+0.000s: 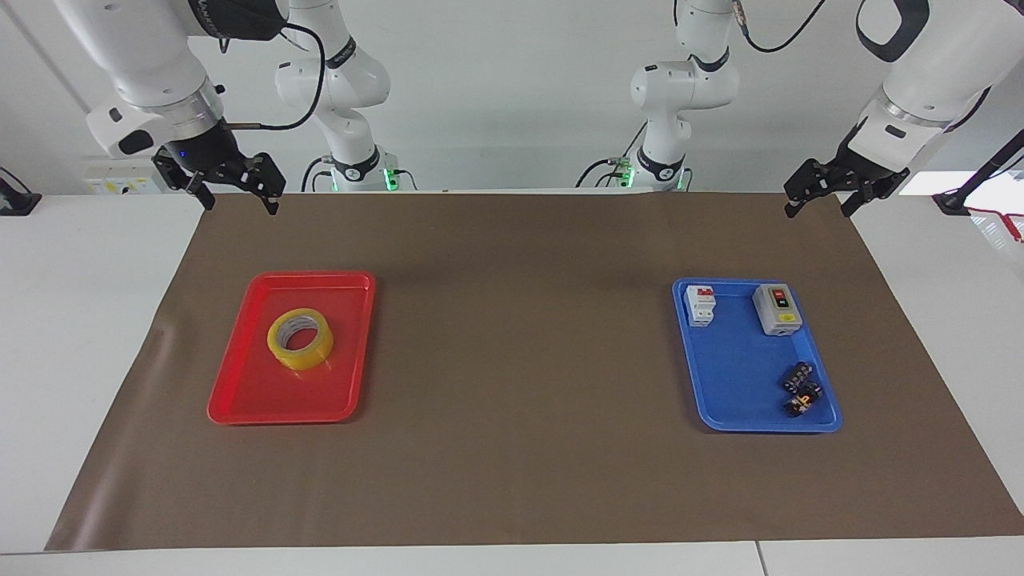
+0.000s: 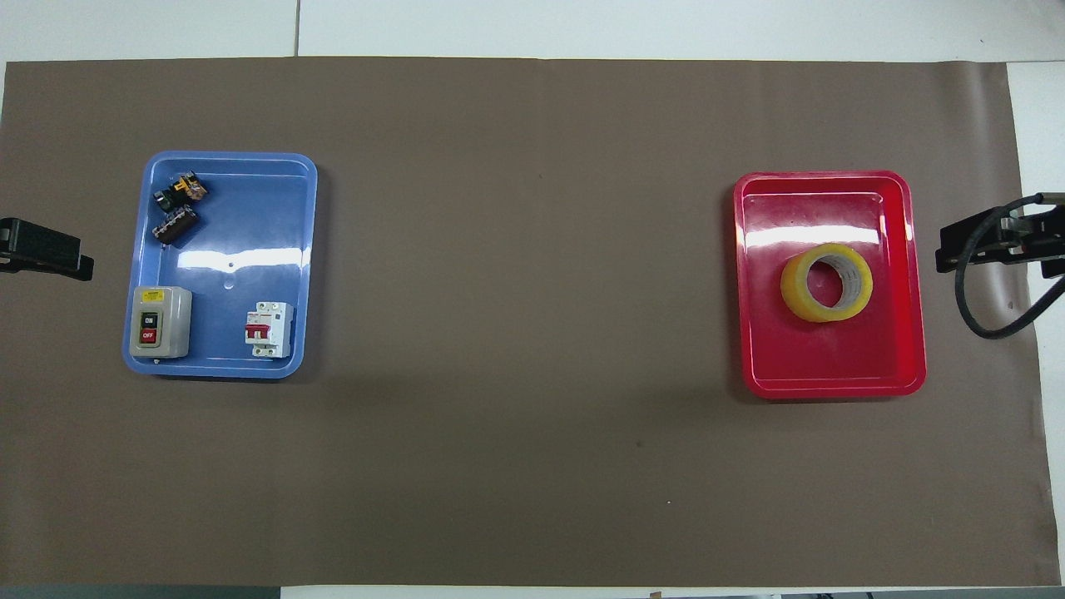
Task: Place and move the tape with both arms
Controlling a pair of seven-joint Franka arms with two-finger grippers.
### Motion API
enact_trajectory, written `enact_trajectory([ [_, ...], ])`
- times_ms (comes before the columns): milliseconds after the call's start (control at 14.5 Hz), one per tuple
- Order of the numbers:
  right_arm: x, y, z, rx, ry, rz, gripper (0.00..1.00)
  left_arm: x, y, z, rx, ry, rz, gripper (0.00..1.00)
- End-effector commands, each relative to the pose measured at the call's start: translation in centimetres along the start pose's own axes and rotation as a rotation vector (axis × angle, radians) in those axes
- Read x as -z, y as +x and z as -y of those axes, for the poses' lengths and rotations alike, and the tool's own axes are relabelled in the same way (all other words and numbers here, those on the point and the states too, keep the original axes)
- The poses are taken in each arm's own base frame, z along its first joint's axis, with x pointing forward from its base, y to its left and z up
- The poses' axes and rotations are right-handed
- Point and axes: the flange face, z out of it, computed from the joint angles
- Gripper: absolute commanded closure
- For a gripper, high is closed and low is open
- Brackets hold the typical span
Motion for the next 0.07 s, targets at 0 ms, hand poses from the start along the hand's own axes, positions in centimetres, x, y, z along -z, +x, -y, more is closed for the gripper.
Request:
enact_trajectory([
  [0, 0.26, 0.16, -0.12, 0.021, -0.001, 0.001, 0.00, 0.08, -0.13, 0.05, -0.004, -0.011, -0.007, 0.00],
])
